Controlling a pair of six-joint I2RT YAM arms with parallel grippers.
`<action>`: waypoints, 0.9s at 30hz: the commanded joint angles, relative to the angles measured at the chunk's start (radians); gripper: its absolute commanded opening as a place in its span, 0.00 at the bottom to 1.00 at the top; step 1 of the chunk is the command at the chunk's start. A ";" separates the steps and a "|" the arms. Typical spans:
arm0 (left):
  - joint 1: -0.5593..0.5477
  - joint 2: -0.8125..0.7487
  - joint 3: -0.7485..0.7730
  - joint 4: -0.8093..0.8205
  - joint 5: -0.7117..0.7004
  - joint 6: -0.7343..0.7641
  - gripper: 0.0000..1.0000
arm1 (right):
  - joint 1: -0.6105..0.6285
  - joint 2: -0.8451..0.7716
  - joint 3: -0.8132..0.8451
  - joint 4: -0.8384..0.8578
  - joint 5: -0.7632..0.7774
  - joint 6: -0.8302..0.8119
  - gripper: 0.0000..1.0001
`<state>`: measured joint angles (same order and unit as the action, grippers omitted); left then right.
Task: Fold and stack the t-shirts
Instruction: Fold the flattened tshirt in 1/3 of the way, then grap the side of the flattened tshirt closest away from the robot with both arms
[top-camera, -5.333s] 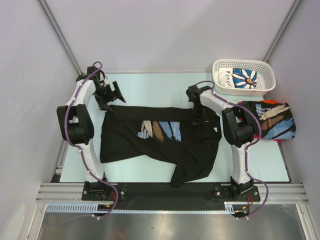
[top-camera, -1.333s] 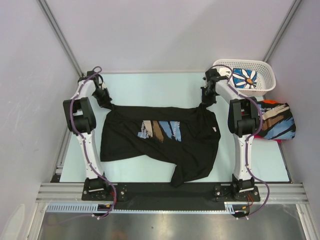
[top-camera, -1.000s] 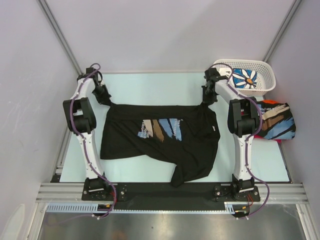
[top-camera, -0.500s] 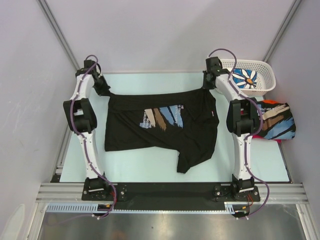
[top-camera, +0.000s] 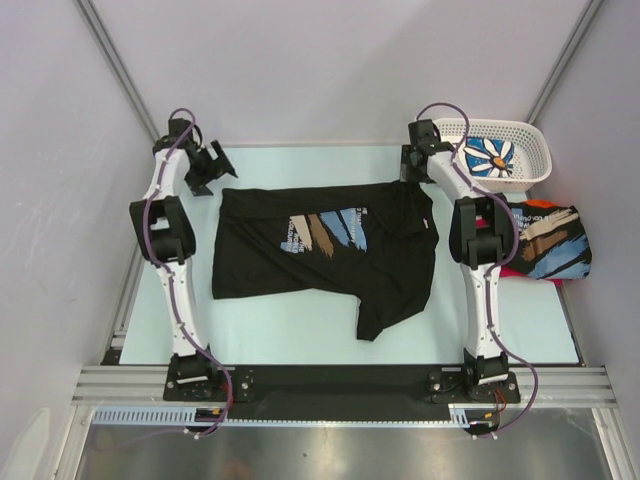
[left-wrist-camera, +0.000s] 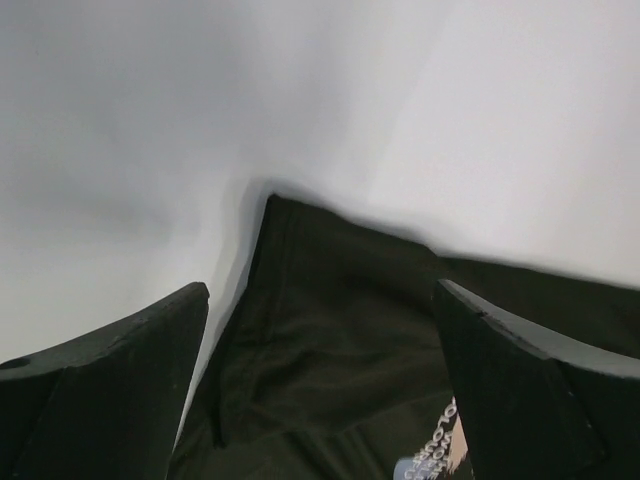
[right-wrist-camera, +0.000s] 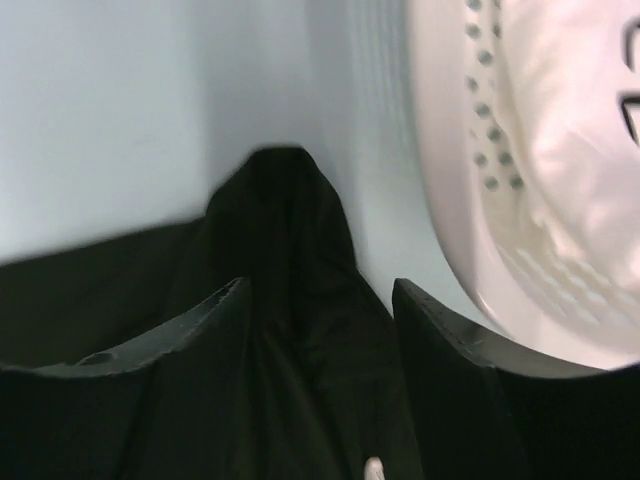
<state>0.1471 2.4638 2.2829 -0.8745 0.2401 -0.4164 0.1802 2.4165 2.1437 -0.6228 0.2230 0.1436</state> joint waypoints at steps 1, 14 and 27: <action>0.006 -0.259 -0.112 0.048 0.057 0.028 1.00 | 0.005 -0.276 -0.085 0.008 0.087 0.004 0.71; 0.003 -0.865 -1.124 0.129 0.116 0.045 1.00 | 0.015 -0.874 -0.744 -0.310 -0.291 0.215 0.70; -0.014 -1.032 -1.439 0.104 -0.021 0.041 1.00 | 0.199 -1.051 -1.166 -0.336 -0.534 0.252 0.63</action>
<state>0.1398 1.5280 0.8612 -0.7761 0.2798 -0.3759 0.3233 1.4490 1.0172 -0.9684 -0.2352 0.3595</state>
